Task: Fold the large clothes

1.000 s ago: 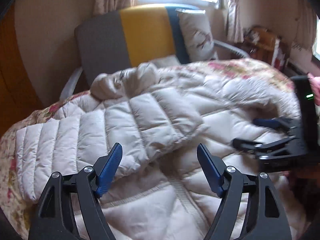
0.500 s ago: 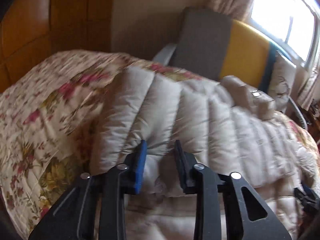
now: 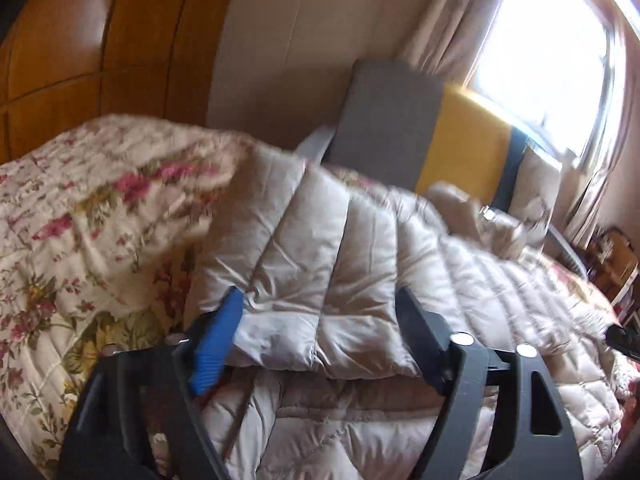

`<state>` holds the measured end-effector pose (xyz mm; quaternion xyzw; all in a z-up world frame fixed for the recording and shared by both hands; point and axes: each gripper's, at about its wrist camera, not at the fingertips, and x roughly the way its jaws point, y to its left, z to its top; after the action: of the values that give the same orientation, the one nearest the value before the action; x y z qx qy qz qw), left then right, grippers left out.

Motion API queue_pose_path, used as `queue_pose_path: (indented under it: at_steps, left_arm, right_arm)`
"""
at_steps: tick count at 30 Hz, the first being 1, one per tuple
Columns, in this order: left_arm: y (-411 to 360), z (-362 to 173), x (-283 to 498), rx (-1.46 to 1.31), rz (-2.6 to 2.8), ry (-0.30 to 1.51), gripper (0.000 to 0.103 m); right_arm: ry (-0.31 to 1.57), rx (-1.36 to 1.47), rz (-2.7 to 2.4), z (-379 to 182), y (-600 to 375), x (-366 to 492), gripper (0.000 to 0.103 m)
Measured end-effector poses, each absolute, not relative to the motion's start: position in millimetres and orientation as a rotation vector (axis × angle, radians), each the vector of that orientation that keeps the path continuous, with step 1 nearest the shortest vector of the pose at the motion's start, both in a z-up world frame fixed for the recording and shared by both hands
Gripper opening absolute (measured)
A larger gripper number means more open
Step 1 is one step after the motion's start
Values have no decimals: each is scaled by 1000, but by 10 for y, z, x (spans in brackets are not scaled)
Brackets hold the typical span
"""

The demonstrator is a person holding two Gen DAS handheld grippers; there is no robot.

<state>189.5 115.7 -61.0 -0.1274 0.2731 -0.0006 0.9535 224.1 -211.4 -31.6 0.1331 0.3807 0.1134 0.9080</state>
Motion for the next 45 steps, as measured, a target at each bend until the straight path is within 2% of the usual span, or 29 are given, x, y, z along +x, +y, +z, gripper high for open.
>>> queue_pose_path:
  at_steps: [2, 3, 5, 6, 7, 10, 12, 13, 14, 15, 16, 19, 24, 26, 31, 34, 37, 45]
  left_arm:
    - [1155, -620, 1942, -264, 12, 581, 77]
    - [1162, -629, 1970, -269, 17, 595, 77]
    - [1163, -659, 2029, -271, 31, 628, 78]
    - [1159, -669, 2044, -267, 35, 638, 77]
    - [1149, -676, 2054, -261, 38, 644, 77]
    - [1111, -764, 2157, -232, 57, 704, 77]
    - [1091, -851, 2273, -213, 61, 767, 77]
    - [1073, -868, 2306, -199, 63, 784, 77]
    - [1064, -877, 2313, -189, 68, 787, 77]
    - [1062, -877, 2311, -186, 70, 787, 77]
    - [1080, -878, 2303, -194, 66, 784, 78]
    - [1109, -871, 2285, -208, 58, 779, 83]
    - [1097, -821, 2238, -196, 64, 772, 98]
    - [1099, -791, 2186, -198, 65, 771, 99]
    - [1094, -668, 1989, -203, 32, 786, 99]
    - [1060, -574, 1804, -163, 24, 736, 99]
    - [1029, -554, 1669, -128, 18, 706, 99]
    - [1075, -871, 1625, -144, 16, 788, 99]
  right_arm:
    - [839, 344, 282, -401, -1974, 2438, 85]
    - [865, 360, 293, -459, -1899, 2526, 75]
    - [927, 368, 325, -572, -1755, 2655, 46]
    - [940, 336, 327, -591, -1683, 2689, 19]
    - [913, 285, 290, -556, -1645, 2674, 14]
    - [862, 236, 218, -530, -1644, 2667, 8]
    - [899, 251, 225, -675, -1656, 2703, 10]
    - [904, 271, 234, -747, -1671, 2694, 15]
    - [887, 294, 246, -763, -1701, 2661, 17]
    - [873, 321, 258, -748, -1741, 2622, 23]
    - [858, 357, 264, -710, -1795, 2566, 39]
    - [775, 473, 242, -535, -2007, 2268, 65]
    - [745, 592, 155, -441, -2525, 1760, 70]
    - [747, 636, 102, -430, -2793, 1584, 74]
    - [723, 785, -45, -541, -3509, 1034, 76]
    - [685, 883, -154, -645, -3932, 711, 76]
    - [584, 1013, -232, -738, -4298, 415, 73]
    - [388, 1190, -436, -730, -5154, -37, 71]
